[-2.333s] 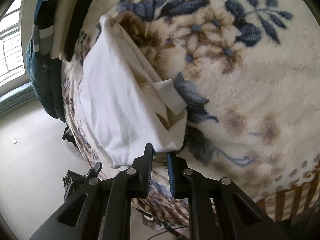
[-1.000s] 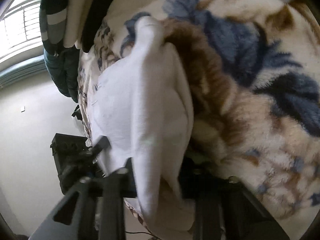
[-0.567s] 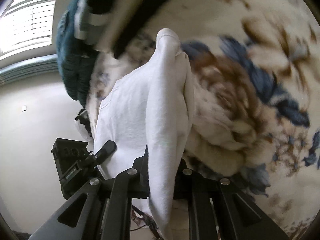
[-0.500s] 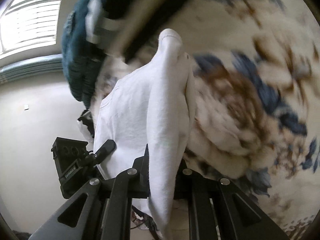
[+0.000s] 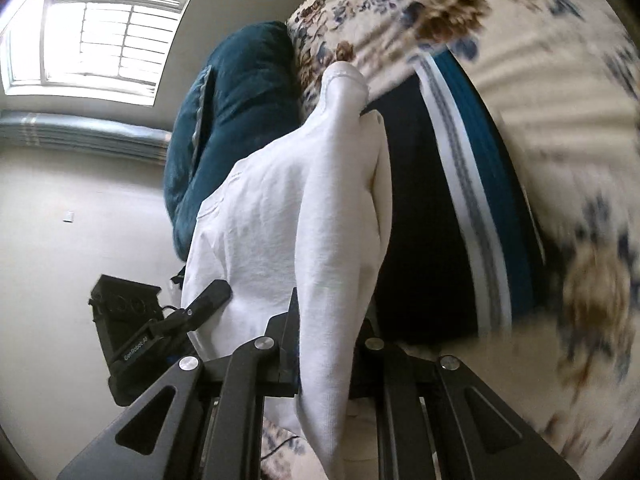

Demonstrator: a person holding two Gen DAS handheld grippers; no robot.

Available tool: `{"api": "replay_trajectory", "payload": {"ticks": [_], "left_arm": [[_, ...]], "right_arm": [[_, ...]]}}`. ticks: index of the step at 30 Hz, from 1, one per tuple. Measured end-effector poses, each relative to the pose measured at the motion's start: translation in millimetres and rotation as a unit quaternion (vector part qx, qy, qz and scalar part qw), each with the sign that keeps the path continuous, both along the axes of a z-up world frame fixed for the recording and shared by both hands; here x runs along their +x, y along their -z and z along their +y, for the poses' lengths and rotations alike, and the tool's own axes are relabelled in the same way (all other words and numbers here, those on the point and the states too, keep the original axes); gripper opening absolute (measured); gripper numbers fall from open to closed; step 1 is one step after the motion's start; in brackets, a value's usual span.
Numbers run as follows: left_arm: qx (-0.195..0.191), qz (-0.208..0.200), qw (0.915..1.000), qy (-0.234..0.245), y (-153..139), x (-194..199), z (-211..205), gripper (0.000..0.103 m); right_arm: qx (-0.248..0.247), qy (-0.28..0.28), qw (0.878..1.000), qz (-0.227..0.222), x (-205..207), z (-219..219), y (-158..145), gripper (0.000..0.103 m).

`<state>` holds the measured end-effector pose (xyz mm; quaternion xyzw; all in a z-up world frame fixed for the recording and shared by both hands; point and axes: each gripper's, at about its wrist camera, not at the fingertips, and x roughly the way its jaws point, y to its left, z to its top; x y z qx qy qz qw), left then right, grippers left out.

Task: Fold small clothes

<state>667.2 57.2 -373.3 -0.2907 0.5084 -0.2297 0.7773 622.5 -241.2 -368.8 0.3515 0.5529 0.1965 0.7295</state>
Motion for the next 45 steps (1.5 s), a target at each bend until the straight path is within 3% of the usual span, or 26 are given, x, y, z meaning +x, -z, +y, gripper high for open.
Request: {"api": "replay_trajectory", "payload": {"ticks": [5,8,10,11,14,15,16,18,20,26,30,39,45], "left_arm": [[0.042,0.018,0.9989,0.01,30,34,-7,0.022],[0.062,0.009,0.998,-0.002,23,28,-3,0.026],[0.095,-0.01,0.9952,-0.022,10,21,-2,0.03],[0.113,-0.02,0.993,-0.031,4,15,-2,0.031],[0.165,-0.044,0.9835,-0.058,-9,5,-3,0.068],[0.195,-0.059,0.9765,-0.069,-17,-3,-6,0.091],[0.208,-0.064,0.9735,-0.072,-18,-4,-7,0.103],[0.233,-0.073,0.9671,-0.071,-22,-13,-13,0.103],[0.276,-0.077,0.9555,-0.07,-25,-24,-22,0.103],[0.337,-0.074,0.9369,-0.058,-39,-61,-38,0.103],[0.366,-0.094,0.9238,-0.063,-75,-101,-48,0.103],[0.371,-0.13,0.9171,-0.067,-174,-200,-76,0.103],[0.355,-0.154,0.9189,-0.076,-242,-272,-85,0.103]], "right_arm": [[-0.057,-0.02,0.998,0.019,55,3,21,0.013],[-0.082,-0.036,0.996,0.017,64,3,25,0.017],[-0.131,-0.05,0.99,0.01,64,10,18,0.028],[-0.152,-0.052,0.987,0.01,65,11,17,0.042],[-0.251,-0.051,0.966,-0.006,55,19,1,0.082],[-0.288,-0.045,0.957,-0.013,50,22,-3,0.092],[-0.338,-0.034,0.94,-0.025,39,25,-10,0.095],[-0.387,-0.021,0.921,-0.038,23,30,-17,0.103],[-0.418,-0.012,0.908,-0.043,4,33,-20,0.103],[-0.445,0.026,0.894,-0.047,-42,29,-49,0.103],[-0.473,0.038,0.877,-0.072,-81,33,-91,0.103],[-0.481,0.079,0.865,-0.12,-192,28,-221,0.103],[-0.483,0.097,0.854,-0.169,-269,27,-306,0.103]]}}
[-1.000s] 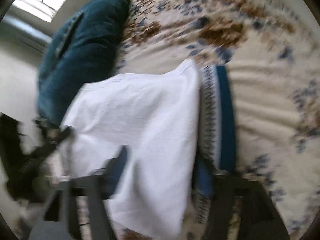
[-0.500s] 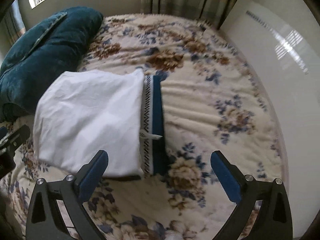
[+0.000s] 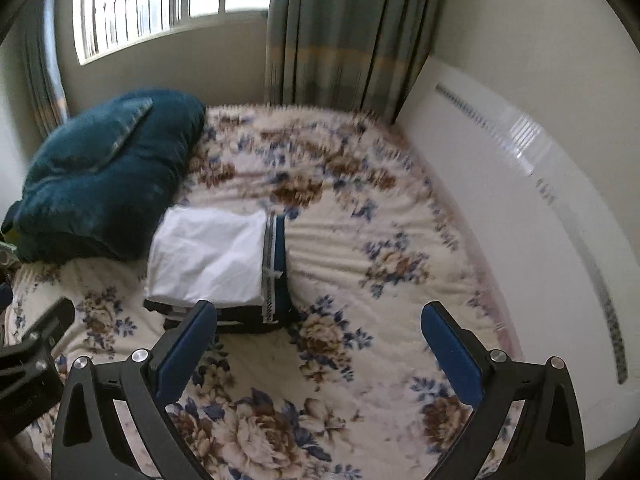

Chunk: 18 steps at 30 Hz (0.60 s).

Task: Fold small clothes

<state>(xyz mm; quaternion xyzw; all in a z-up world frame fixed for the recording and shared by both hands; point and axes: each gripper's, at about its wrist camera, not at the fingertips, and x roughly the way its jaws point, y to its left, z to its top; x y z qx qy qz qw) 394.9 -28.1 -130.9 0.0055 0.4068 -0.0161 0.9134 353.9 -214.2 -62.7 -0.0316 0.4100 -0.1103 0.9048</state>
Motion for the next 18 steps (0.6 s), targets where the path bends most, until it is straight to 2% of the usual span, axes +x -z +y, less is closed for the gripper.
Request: {"api": "replay_trajectory", "payload": {"ticks": [7,12,18], "left_arm": [[-0.011,-0.032,0.9994,0.001,-59,-71,-3,0.103],[-0.008,-0.054,0.9985,-0.003,-88,-118,-1,0.103],[-0.005,-0.066,0.9978,-0.01,-107,-158,1,0.103]], "right_arm": [[-0.003,-0.022,0.998,-0.056,-92,10,-79,0.103],[0.001,-0.029,0.996,-0.086,-145,14,-112,0.103],[0.002,-0.046,0.992,-0.114,-202,20,-142,0.103]]}}
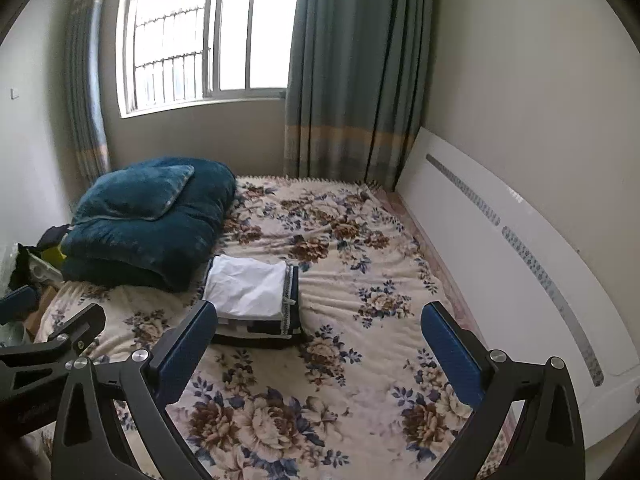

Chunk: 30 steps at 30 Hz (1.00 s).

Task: Fold small clothes

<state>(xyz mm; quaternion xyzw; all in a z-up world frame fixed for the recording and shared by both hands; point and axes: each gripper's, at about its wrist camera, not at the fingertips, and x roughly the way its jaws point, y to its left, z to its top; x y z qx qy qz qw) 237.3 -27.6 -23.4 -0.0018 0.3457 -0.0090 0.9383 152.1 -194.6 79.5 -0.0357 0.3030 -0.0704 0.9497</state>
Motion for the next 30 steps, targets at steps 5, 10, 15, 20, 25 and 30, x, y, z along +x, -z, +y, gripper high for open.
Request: {"api": "replay_trajectory", "payload": {"ticks": [5,10,15,20,25,30], "left_arm": [[0.003,-0.01,0.9999,-0.005,-7,-21,1,0.103],[-0.005,-0.016,0.9998,-0.013,-12,-35,3,0.103],[-0.002,-0.022,0.9995,-0.024,-11,-44,6,0.103],[-0.011,-0.018,0.9994,-0.028,-7,-43,10,0.103],[-0.011,-0.022,0.9991,-0.034,-6,-47,10,0.103],[-0.01,-0.024,0.9991,-0.034,-9,-48,10,0.103]], "right_arm": [[0.003,-0.006,1.0,-0.013,-33,0,-15,0.103],[0.003,-0.012,1.0,-0.016,-49,-2,-22,0.103],[0.0,-0.019,1.0,-0.017,-57,0,-24,0.103],[0.005,-0.028,0.999,-0.015,-53,-2,-25,0.103],[-0.001,-0.031,0.999,-0.018,-52,-1,-26,0.103],[-0.003,-0.036,0.999,-0.019,-51,-2,-28,0.103]]}}
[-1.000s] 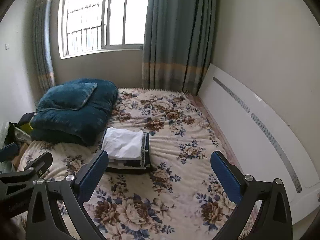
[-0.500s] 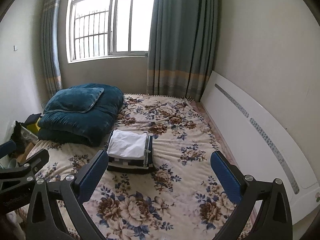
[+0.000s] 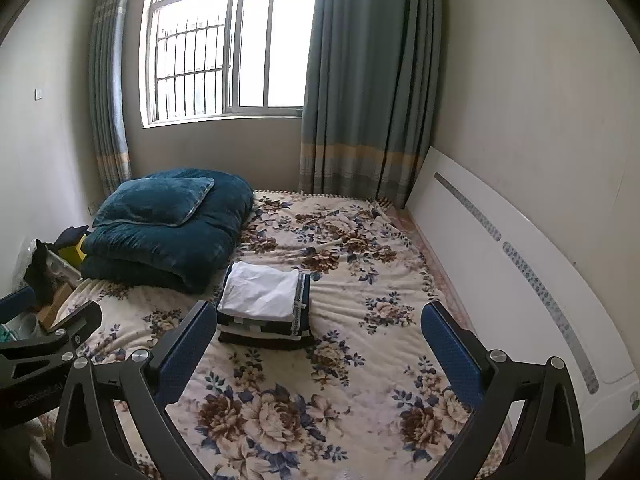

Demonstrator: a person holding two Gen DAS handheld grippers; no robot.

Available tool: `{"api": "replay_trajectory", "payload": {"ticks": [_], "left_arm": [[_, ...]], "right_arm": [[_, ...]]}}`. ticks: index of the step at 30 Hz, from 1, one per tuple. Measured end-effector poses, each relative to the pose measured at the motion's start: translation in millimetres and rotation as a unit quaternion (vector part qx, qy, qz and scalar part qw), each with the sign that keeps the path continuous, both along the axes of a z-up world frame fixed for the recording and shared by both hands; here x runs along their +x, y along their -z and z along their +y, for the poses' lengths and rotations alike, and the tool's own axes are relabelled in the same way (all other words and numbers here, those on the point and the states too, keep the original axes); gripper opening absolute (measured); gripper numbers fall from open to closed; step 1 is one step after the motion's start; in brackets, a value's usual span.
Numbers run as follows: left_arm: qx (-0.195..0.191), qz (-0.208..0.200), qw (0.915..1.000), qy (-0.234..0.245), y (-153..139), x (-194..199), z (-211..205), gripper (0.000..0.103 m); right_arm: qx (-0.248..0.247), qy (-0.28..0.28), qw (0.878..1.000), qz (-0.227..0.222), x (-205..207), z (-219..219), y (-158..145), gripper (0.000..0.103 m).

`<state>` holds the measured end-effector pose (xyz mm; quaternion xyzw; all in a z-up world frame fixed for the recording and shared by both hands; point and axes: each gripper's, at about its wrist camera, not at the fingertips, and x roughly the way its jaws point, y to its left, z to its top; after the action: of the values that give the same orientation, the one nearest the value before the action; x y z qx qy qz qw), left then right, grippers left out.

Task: Fold small clothes

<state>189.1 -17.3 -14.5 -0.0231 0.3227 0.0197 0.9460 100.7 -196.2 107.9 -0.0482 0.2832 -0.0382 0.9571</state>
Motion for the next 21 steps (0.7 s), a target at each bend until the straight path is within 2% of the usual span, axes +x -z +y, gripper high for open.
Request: {"api": "replay_trajectory", "payload": {"ticks": [21], "left_arm": [[0.004,-0.014,0.9999,-0.004,-15,-4,-3,0.103]], "right_arm": [[0.007,-0.008,1.0,-0.004,-5,5,-8,0.103]]}}
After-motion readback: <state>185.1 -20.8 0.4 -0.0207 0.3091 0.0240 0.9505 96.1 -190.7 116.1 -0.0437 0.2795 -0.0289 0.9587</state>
